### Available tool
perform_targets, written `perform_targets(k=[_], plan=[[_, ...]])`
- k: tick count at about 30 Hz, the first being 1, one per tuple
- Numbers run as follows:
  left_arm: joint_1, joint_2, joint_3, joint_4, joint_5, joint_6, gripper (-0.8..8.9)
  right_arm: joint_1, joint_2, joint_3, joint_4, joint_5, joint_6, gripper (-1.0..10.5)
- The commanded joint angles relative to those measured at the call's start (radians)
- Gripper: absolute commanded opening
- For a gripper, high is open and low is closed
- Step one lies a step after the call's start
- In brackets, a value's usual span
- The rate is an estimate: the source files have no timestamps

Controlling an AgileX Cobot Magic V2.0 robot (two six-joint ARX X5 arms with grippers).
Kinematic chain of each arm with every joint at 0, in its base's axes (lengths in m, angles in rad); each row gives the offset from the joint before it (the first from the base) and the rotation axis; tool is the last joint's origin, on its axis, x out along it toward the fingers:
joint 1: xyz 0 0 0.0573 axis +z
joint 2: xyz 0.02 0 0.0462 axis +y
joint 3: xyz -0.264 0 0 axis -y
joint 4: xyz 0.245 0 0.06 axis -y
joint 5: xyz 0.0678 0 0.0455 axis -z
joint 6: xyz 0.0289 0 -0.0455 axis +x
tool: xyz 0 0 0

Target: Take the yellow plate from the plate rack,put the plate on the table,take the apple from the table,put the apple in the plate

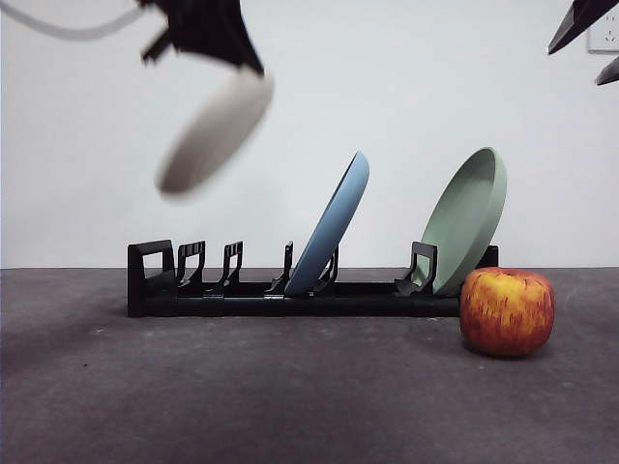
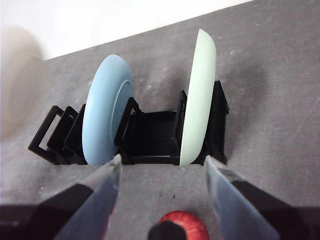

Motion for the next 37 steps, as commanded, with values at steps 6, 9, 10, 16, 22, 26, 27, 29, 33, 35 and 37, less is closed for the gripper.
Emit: perform_targets(k=[6,9,10,16,22,26,27,29,33,35,37], plan=[[-0.107,-0.162,0.013,-0.241,-0.001,0.194,-0.08,0.002,0.002,0.005,0.006,0.000,-0.008,2.8],[-0.169,-0.211,0.013,-0.336,-0.070,0.239,-0.08,0.002,0.002,0.005,0.006,0.001,-0.008,2.8],[-0.201,-0.228,0.013,-0.368,-0.126,0.252,-0.08,0.002,0.002,0.005,0.006,0.001,-0.008,2.8],[-0.377,-0.255,0.008,-0.470,-0.348,0.252,-0.08,0.002,0.002,0.005,0.006,0.002,-0.008,2.8],[-0.521,-0.254,-0.095,-0.445,-0.441,0.200,-0.08,0.002,0.002,0.005,0.006,0.002,-0.008,2.8],[-0.589,-0.253,-0.225,-0.366,-0.471,0.161,-0.08,0.002,0.001,0.005,0.005,0.002,-0.008,2.8],[-0.599,-0.253,-0.258,-0.343,-0.471,0.160,-0.08,0.002,0.001,0.005,0.005,0.002,-0.008,2.8],[-0.620,-0.251,-0.336,-0.274,-0.471,0.157,-0.08,0.002,0.001,0.005,0.006,0.002,-0.008,2.8],[-0.636,-0.237,-0.475,-0.117,-0.470,0.158,-0.09,0.002,0.002,0.005,0.006,0.002,-0.008,2.8],[-0.636,-0.216,-0.533,-0.041,-0.471,0.160,-0.09,0.002,0.002,0.005,0.006,0.002,-0.008,2.8],[-0.636,-0.181,-0.566,0.009,-0.478,0.166,-0.08,0.002,0.002,0.005,0.006,0.002,-0.008,2.8]])
